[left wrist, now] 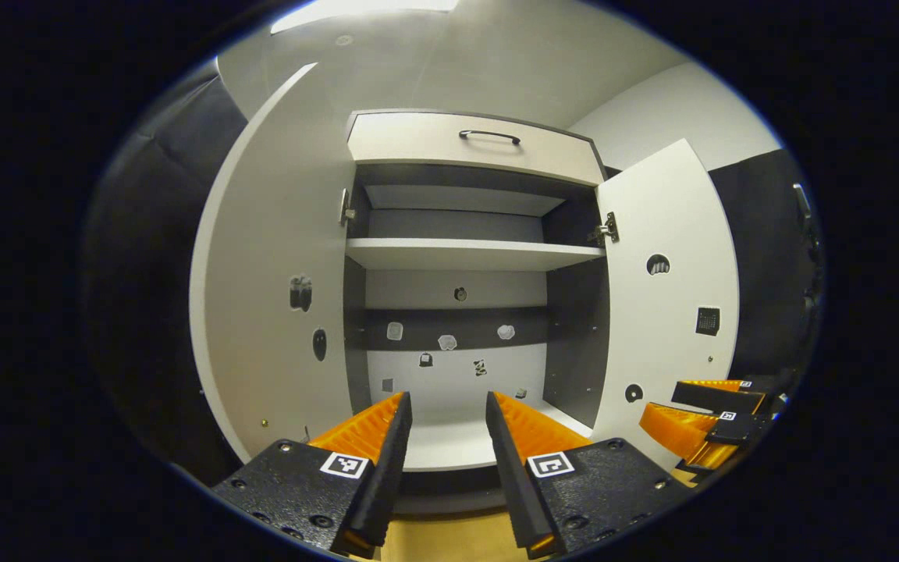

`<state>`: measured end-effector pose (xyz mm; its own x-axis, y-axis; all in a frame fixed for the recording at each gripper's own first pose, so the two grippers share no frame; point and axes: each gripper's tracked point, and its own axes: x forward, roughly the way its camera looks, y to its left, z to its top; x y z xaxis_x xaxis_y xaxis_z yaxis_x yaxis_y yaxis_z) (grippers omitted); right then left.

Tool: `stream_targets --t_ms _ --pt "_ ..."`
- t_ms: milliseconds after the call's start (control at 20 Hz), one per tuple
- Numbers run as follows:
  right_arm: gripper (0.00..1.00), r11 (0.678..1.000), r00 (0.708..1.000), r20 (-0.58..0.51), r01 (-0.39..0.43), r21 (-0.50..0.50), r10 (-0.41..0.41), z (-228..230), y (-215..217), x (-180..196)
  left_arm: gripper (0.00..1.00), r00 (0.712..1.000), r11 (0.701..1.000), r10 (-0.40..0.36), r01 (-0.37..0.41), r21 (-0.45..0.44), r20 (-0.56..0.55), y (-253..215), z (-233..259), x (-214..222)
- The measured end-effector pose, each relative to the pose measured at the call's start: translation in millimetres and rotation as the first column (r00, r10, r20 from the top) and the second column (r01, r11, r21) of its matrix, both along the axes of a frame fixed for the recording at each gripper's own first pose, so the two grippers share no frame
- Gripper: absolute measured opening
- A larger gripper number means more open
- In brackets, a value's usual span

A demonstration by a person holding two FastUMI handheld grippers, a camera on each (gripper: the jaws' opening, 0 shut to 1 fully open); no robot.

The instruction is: Open the right door of the double-door shoe cabinet with the right hand, and open the left door with the left hand.

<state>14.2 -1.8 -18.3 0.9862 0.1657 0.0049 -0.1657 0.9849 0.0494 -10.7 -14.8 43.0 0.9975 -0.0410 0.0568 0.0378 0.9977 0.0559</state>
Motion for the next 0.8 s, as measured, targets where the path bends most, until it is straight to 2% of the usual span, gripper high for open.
stream_targets --t_ms 150,400,800 --pt "0.97 0.999 0.999 0.032 0.036 0.008 -0.036 12 -9 4 0.98 1.0 1.0 -0.011 0.011 0.0 0.02 -18 2 4" --pt "0.99 0.998 0.997 0.056 0.054 0.041 -0.056 20 -18 10 0.96 0.999 0.999 -0.046 0.046 0.026 0.019 -33 -2 10" --pt "0.99 0.998 0.995 0.09 0.043 0.044 -0.047 30 -19 8 0.96 0.998 0.999 -0.043 0.042 0.026 0.035 -35 -1 14"
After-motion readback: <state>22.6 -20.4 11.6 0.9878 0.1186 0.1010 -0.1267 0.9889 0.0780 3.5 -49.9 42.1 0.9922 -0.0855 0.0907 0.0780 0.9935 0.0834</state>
